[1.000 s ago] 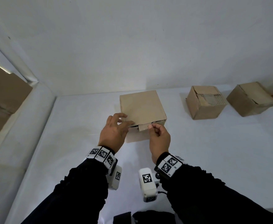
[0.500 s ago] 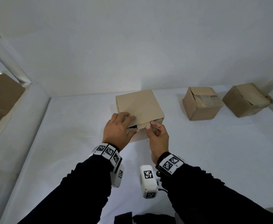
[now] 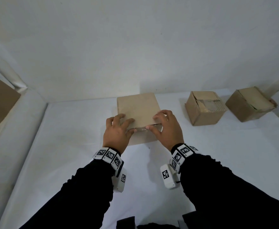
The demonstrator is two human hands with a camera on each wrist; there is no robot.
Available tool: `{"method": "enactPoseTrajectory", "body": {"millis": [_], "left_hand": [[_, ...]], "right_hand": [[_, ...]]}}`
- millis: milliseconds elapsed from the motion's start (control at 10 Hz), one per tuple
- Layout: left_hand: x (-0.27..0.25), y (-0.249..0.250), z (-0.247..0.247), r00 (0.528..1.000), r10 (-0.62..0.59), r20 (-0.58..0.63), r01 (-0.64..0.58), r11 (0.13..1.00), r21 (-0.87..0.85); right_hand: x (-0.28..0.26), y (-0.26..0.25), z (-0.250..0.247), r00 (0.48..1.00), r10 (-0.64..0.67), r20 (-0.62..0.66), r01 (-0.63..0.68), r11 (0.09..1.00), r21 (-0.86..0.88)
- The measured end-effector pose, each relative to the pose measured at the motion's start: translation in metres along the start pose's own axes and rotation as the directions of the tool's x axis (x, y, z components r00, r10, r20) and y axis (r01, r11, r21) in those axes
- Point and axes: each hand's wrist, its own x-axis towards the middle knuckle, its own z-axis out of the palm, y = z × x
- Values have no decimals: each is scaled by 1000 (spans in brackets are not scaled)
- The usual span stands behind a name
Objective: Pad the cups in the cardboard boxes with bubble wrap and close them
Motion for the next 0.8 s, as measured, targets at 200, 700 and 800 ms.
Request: {"method": "enactPoseTrajectory", "body": {"millis": [200,700,800], "left_hand": [[33,-6,2,990,-15,143,23,998,-51],[-11,0,-15,982,42,184,-46,999,15],[-63,-13,-34,994,-24,109,36,994,-107]], "right_hand": [[18,-13,4,996,74,51,-66,989,-135],[-20,6,-27,933,64,355,41,959,-279],[-54,24,-55,866,140,481,-131,990,-52]]}}
